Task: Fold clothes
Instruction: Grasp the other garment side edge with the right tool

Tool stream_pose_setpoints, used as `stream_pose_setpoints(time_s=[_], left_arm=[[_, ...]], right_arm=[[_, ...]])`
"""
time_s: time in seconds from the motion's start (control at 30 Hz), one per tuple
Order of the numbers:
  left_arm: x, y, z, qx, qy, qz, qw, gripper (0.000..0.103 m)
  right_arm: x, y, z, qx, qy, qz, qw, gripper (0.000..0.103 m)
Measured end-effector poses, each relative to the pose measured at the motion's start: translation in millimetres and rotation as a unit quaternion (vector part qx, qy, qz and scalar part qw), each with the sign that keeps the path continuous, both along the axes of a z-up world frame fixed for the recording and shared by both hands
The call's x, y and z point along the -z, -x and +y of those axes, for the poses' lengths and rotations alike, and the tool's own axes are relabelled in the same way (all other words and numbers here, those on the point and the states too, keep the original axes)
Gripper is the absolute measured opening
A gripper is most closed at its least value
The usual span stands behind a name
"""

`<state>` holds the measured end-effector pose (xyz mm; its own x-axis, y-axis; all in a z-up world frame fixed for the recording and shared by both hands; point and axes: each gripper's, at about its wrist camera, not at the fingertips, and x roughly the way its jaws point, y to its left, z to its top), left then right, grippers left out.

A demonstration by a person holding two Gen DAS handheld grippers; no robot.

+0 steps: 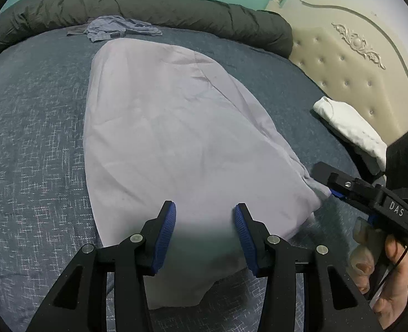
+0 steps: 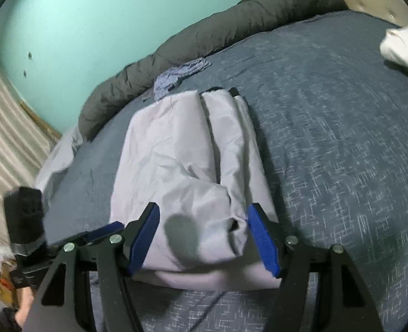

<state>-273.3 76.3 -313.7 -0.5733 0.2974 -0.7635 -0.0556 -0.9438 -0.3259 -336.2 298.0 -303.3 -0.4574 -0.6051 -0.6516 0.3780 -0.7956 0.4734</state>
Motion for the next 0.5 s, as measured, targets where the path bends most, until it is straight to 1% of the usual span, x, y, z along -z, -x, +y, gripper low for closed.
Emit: stream_pose_setpoints(time_s=[0.03,0.07,0.13,0.23,0.3,0.4,0.5], left_arm=[[0.6,-0.7,0.6,0.001,0.001,0.0,1.0,0.048],[0.9,-1.8,0.5,0.001,0.002,-0.001,1.0,0.048],[1.4,-1.5,1.7,0.002,0.002,-0.002,1.0,0.048],[0.7,-0.9,2.5,0.006,0.006,-0.002,1.0,0.048],[-1.0,-1.9,2.1,0.009,0.009,-0.002,0.9999,0.048],[-6.1,-4.8,-0.1,0.011,0.016,0.0,0.9998,0.048],[-9.8,-7.0,-1.5,0.013,0.023,0.001,0.9996,0.048]], right_arm=[[2.6,0.2,-3.2,-0.003,-0.008,-0.001,1.0,0.049],[5.5,-0.1,-3.7,-0.002,-0.015,-0.001,1.0,0.045],[10.4,-0.2,-2.3,-0.002,-0.019,-0.002,1.0,0.023],[11.1,-1.2,5.1,0.005,-0.009,-0.003,1.0,0.01],[6.4,-4.5,10.8,0.016,-0.013,0.004,1.0,0.006],[-1.6,-8.9,22.5,0.024,-0.011,0.012,1.0,0.006],[-0.7,-14.0,25.6,0.025,-0.022,0.013,0.999,0.005]])
